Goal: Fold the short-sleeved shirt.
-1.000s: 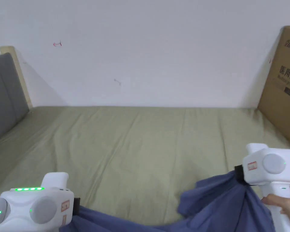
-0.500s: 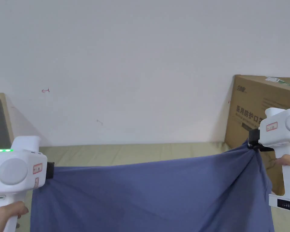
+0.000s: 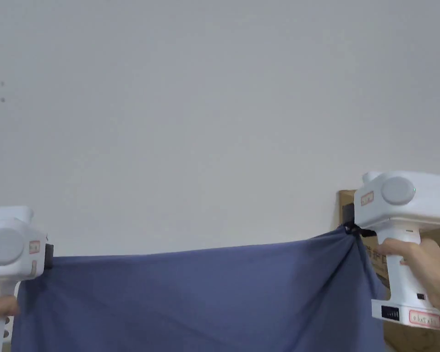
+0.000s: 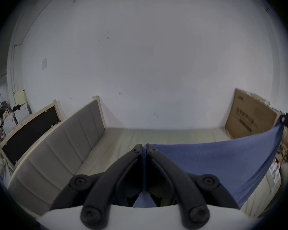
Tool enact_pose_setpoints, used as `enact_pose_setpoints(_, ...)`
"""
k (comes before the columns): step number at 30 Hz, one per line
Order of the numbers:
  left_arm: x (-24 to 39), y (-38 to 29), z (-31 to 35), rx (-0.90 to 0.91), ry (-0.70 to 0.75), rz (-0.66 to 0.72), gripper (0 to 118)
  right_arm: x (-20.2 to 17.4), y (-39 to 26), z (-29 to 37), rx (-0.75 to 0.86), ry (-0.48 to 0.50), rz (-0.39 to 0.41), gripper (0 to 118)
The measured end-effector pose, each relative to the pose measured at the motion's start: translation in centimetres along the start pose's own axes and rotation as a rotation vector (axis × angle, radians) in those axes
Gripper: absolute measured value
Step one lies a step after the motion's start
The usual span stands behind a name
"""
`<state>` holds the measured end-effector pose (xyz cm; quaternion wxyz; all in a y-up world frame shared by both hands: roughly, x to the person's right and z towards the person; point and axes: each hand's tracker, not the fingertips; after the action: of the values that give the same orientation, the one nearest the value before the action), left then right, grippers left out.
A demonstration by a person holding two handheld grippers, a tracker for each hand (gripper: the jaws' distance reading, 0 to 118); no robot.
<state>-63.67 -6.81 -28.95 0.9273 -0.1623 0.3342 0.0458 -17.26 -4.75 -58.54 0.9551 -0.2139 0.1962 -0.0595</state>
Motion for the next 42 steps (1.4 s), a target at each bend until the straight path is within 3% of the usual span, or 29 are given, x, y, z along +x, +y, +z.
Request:
enact_pose_setpoints(4,0.2,5.2,-2.0,0.098,0.02,-0.08,2,-1.8,4.8,-0.8,0.082,-0.008,-0.002,8)
enact_pose_setpoints(6,0.3,6.7,-2.6,0.114,0.039,-0.064,2,-2.2,6.5,-0.4,0.128,0.019,-0.064,8)
enact_pose_setpoints(10,-0.1,8.6,-3.3,0.146,0.031,-0.057,2,-3.8,8.6,0.4,0.184,0.005,0.006,8)
enact_pose_setpoints(14,0.0,7.9,-5.0,0.136,0.058,-0.072,2,-3.6,8.3,0.0,0.187,0.051,-0.035,8)
enact_pose_setpoints(17,0.4,5.5,-7.4,0.106,0.059,-0.074,2,-3.4,6.6,-2.3,0.145,0.033,-0.021,8)
enact_pose_setpoints(21,2.3,-0.1,-12.5,0.001,0.095,-0.169,2,-3.2,1.6,-7.6,0.043,-0.029,0.036,8)
enact_pose_setpoints(24,3.7,-5.7,-17.0,-0.106,0.105,-0.177,2,-2.7,-3.1,-12.9,-0.078,-0.068,0.032,8)
enact_pose_setpoints(28,4.9,-14.8,-22.5,-0.261,0.125,-0.179,2,-1.5,-11.2,-19.4,-0.233,-0.115,0.083,8)
enact_pose_setpoints(32,5.2,-23.5,-26.1,-0.401,0.151,-0.178,2,0.6,-19.3,-24.2,-0.402,-0.144,0.06,8)
enact_pose_setpoints(37,4.4,-31.2,-27.4,-0.542,0.113,-0.168,2,2.1,-28.1,-25.4,-0.549,-0.172,0.08,8)
enact_pose_setpoints(42,2.2,-34.1,-23.2,-0.582,0.095,-0.126,2,4.4,-32.3,-23.0,-0.609,-0.157,0.092,8)
